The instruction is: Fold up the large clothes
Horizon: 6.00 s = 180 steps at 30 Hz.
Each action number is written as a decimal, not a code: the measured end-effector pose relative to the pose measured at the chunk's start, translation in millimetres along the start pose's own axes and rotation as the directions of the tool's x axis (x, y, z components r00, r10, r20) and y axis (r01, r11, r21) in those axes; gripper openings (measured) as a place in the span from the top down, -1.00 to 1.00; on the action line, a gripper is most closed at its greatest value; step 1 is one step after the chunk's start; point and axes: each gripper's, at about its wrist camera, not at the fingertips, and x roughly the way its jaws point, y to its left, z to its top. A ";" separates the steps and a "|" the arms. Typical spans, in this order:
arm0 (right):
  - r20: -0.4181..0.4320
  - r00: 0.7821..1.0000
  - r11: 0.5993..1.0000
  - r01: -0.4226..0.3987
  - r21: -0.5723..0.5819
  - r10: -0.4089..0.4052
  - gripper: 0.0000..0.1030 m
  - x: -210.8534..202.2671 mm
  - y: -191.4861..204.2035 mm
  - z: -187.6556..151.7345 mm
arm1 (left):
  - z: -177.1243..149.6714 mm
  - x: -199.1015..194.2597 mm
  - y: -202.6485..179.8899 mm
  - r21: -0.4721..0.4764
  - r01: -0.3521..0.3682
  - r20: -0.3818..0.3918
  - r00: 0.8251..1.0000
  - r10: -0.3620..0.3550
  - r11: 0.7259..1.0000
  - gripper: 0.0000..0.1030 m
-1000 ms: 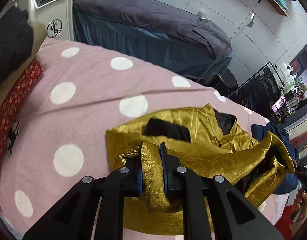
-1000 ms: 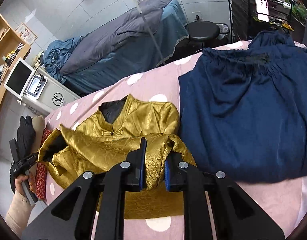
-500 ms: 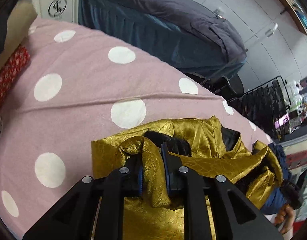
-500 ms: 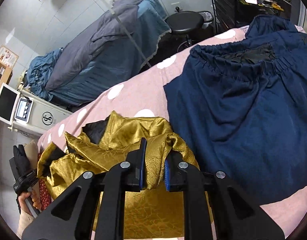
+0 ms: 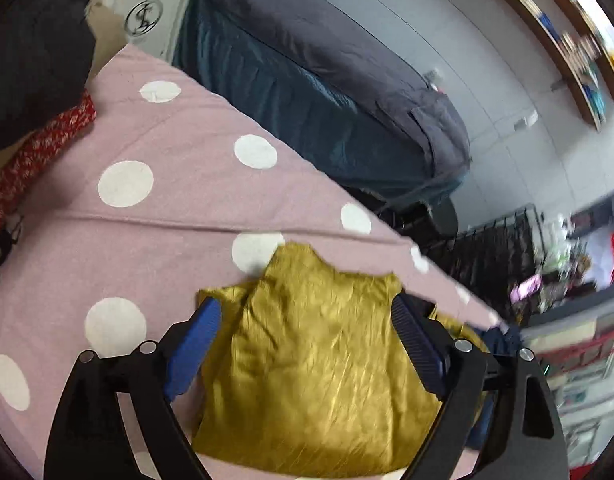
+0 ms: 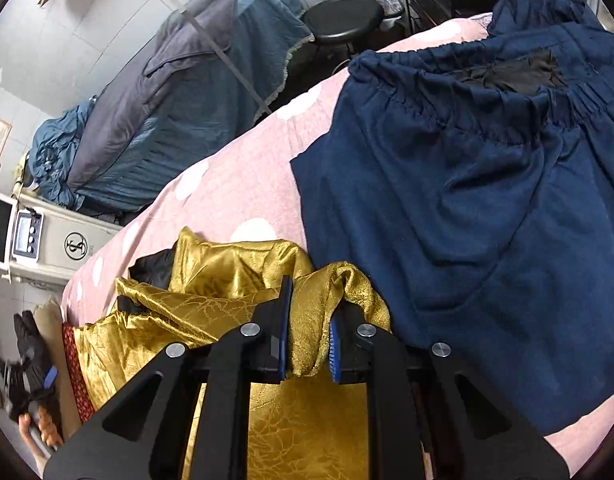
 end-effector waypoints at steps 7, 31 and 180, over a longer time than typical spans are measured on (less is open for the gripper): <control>-0.029 0.998 0.994 -0.054 0.100 0.057 0.65 7.4 -12.6 5.6 | -129.5 14.3 -78.5 0.363 -0.075 -0.047 0.994 0.098 0.929 -0.65; -0.023 0.990 0.745 0.092 -0.661 -0.142 -0.19 -18.0 112.0 -198.3 | -202.7 111.2 -106.9 0.515 -0.268 -0.076 0.932 0.355 0.814 -0.71; -0.219 0.974 0.962 -0.010 -0.272 -0.052 0.36 62.6 116.5 -154.0 | -41.8 150.4 11.6 0.125 0.090 -0.260 0.964 -0.055 0.988 0.31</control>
